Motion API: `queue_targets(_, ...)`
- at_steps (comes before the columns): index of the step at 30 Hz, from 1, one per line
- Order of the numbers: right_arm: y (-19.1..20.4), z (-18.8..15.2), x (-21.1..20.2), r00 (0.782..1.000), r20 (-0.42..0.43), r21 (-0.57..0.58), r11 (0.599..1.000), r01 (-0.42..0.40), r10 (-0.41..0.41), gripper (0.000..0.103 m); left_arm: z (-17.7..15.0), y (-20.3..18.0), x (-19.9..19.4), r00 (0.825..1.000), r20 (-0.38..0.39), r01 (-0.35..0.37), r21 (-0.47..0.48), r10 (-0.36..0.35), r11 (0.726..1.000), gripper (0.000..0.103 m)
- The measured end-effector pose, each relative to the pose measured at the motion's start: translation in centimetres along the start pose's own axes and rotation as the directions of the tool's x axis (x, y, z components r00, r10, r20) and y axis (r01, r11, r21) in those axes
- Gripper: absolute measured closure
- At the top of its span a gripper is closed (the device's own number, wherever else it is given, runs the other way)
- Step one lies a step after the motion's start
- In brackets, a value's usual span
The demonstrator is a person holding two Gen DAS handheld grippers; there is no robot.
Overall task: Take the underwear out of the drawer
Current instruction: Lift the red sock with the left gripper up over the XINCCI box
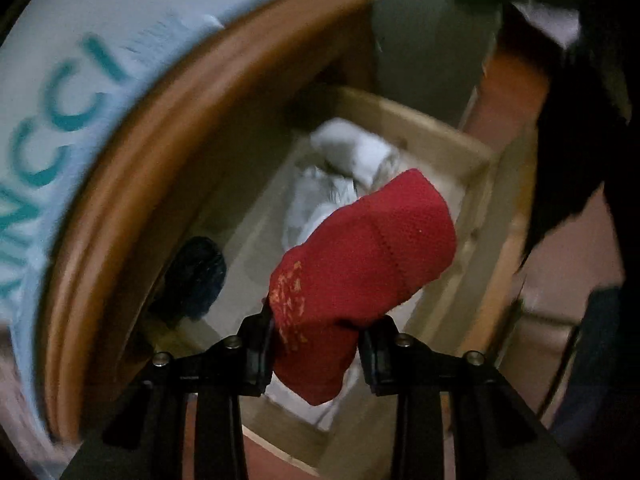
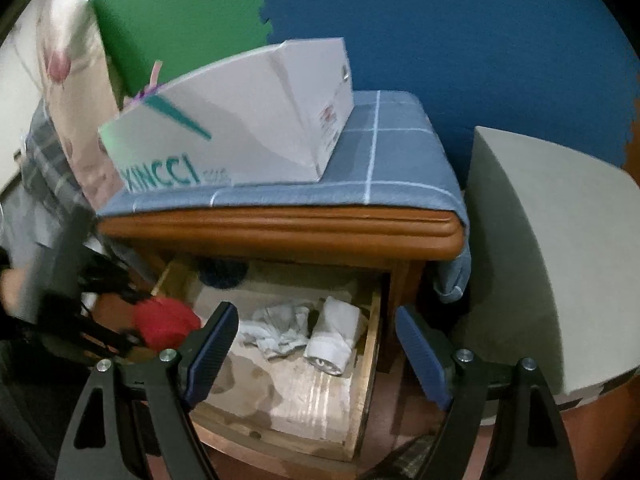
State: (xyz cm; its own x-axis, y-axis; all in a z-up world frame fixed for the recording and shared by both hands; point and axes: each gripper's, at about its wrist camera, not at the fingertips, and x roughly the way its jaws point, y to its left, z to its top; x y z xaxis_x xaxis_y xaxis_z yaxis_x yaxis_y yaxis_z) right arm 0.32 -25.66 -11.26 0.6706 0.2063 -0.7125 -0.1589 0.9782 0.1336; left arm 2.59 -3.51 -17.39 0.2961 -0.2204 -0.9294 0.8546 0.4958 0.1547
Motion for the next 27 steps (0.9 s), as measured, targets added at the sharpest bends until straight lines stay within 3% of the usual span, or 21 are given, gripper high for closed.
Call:
queue_targets(3,0.9,-0.3,0.8,1.000,-0.022,-0.046,0.999,0.018,-0.019,0.020,0.0,-0.8,-1.4,0.998,0.054,-0.019,-0.162,0.028,0.987,0.072)
queue_targets(8,1.4,-0.6,2.0,0.997,-0.055,-0.078,0.996,0.044,-0.049,0.020,-0.2,-1.9,-3.2,0.987,0.121,-0.048,-0.411,0.107,0.910,0.072)
queue_targets(12,1.8,-0.9,2.9,0.994,-0.086,-0.099,0.993,0.061,-0.070,0.020,0.2,-2.6,-5.6,0.976,0.131,-0.086,-0.496,0.172,0.864,0.072)
queue_targets(14,2.0,-1.0,2.9,0.993,-0.090,-0.110,0.992,0.062,-0.072,0.020,0.4,-2.4,-8.3,0.962,0.160,-0.106,-0.527,0.221,0.843,0.072)
queue_targets(19,2.5,-1.1,3.0,0.993,-0.098,-0.135,0.989,0.055,-0.068,0.020,2.2,-1.2,-13.4,0.923,0.219,-0.154,-0.543,0.316,0.826,0.072)
queue_targets(23,2.8,-1.2,2.9,0.993,-0.100,-0.145,0.988,0.045,-0.060,0.020,3.9,0.7,-17.8,0.888,0.282,-0.148,-0.571,0.362,0.808,0.071)
queue_targets(27,3.0,-1.4,2.9,0.993,-0.103,-0.158,0.987,0.044,-0.060,0.020,4.9,3.4,-22.7,0.853,0.339,-0.106,-0.634,0.398,0.766,0.071)
